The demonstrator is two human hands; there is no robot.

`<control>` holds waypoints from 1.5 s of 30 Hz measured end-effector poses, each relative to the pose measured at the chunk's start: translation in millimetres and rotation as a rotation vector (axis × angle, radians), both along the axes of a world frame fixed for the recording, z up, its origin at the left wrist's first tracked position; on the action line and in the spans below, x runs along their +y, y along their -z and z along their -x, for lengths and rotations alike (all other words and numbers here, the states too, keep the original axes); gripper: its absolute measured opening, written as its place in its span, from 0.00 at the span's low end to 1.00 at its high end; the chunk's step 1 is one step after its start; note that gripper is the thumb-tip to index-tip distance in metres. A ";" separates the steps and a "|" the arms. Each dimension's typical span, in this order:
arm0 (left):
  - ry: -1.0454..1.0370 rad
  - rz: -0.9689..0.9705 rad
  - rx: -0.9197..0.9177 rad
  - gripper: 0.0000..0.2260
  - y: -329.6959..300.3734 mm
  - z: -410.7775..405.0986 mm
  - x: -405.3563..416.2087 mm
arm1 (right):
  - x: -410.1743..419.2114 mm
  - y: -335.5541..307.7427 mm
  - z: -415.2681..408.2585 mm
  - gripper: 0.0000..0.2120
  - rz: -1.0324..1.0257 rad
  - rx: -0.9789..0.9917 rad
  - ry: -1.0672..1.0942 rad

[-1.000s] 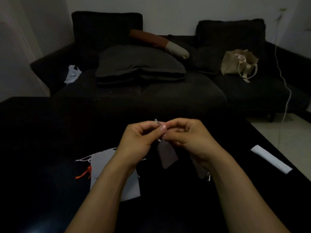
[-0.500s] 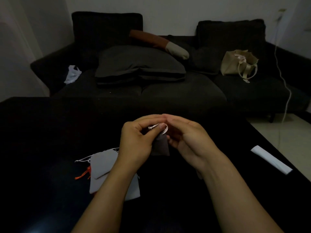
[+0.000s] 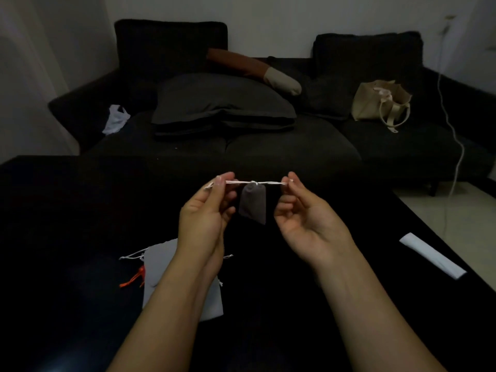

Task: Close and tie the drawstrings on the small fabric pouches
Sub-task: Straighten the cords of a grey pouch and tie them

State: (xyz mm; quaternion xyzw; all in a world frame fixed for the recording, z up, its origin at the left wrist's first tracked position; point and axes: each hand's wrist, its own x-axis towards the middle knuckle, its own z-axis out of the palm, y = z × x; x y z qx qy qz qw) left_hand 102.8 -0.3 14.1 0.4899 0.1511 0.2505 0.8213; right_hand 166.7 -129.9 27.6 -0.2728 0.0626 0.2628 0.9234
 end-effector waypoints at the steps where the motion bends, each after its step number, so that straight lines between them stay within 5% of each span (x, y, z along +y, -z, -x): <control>1: 0.032 0.009 0.005 0.10 0.0 0.6 -1.6 | 0.8 1.0 1.2 0.08 -0.012 -0.013 -0.021; 6: 0.145 0.135 0.037 0.13 -7.7 0.7 -7.9 | -2.2 -0.9 4.2 0.09 -0.076 -0.053 -0.136; 17: 0.003 0.521 -0.075 0.14 -7.8 -3.2 -7.7 | -3.3 3.0 5.5 0.14 -0.025 -0.111 -0.176; 20: -0.018 0.323 -0.077 0.14 -4.7 -4.9 -3.9 | 0.8 0.7 7.0 0.14 0.248 -0.329 -0.143; 27: 0.069 0.052 -0.073 0.16 -5.9 1.4 -8.1 | -2.6 0.1 20.7 0.06 1.285 -1.120 -0.007; 31: 0.069 -0.125 -0.020 0.12 -7.2 3.2 -6.0 | -4.3 2.6 15.3 0.12 1.339 -1.193 0.036; 33: 0.051 -0.344 0.062 0.04 -4.9 4.2 0.3 | -5.4 3.4 12.2 0.12 1.269 -1.142 -0.022; 36: 0.065 -0.707 0.163 0.08 1.0 6.6 12.6 | -9.2 5.2 7.3 0.13 1.159 -1.052 -0.106; 41: 0.145 -1.010 0.209 0.07 2.8 12.4 15.8 | -11.7 8.9 1.4 0.14 1.132 -1.011 -0.135; 45: 0.178 -1.071 0.207 0.02 4.5 13.4 18.4 | -18.4 5.2 2.8 0.11 1.267 -1.035 -0.182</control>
